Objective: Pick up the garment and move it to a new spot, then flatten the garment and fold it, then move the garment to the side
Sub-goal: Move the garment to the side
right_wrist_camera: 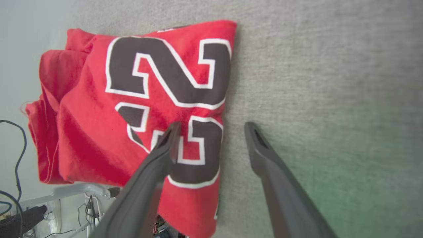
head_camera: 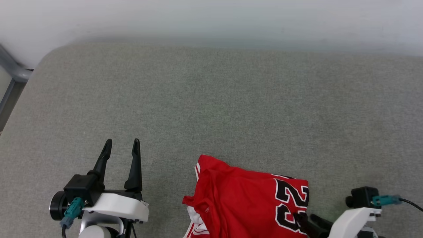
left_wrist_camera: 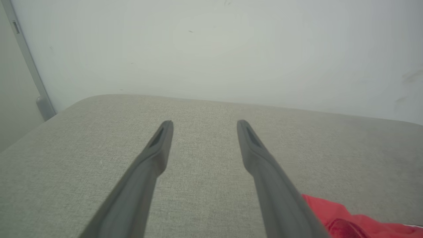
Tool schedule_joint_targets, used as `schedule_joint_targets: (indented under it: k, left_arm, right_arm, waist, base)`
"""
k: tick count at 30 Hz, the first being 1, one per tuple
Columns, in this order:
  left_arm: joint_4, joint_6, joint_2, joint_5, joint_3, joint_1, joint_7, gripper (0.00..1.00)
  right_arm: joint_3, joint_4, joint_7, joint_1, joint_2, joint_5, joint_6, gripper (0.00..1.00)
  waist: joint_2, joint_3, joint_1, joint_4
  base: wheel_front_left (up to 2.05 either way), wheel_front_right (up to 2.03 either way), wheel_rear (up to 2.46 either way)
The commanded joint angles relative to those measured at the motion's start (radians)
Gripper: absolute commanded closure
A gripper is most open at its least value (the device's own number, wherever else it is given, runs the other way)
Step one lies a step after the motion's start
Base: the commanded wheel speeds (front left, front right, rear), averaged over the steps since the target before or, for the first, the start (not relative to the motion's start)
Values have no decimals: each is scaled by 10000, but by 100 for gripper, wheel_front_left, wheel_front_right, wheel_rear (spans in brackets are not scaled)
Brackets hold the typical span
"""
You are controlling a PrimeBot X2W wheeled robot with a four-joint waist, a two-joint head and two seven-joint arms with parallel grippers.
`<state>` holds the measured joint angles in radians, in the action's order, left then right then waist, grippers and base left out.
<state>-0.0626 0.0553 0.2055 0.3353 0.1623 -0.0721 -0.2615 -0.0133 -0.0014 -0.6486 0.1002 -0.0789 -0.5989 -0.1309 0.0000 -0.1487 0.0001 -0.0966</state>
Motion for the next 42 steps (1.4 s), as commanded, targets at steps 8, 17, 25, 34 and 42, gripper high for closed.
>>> schedule_joint_targets:
  k: [8,17,25,34,42]
  left_arm:
    - [-158,-287,-236,-249,-178,-427,-48,0]
    - [-393,-434,-389,-390,-316,-276,-48,0]
    - [-406,-450,-393,-568,-491,302,-48,0]
    - [-39,-544,-447,-641,-561,578,-45,0]
    - [345,-576,-369,-812,-593,196,-36,0]
  right_arm:
    - [1182,1623,-726,-592,-62,-820,14,67]
    - [1465,1917,-388,-949,-400,-825,14,100]
    - [1547,931,-189,-1221,-1257,105,7,100]
    - [1229,-27,-559,-1284,-2319,1452,7,100]
    - [764,-41,-630,-2272,-2629,2122,7,100]
  waist:
    - [0,-577,-1,-283]
    - [0,-204,-1,-294]
    - [0,712,-1,426]
    - [0,853,-1,2013]
    - [0,48,-1,3896]
  base:
    - [0,0,0]
    - [0,0,0]
    - [0,0,0]
    - [0,0,0]
    - [0,0,0]
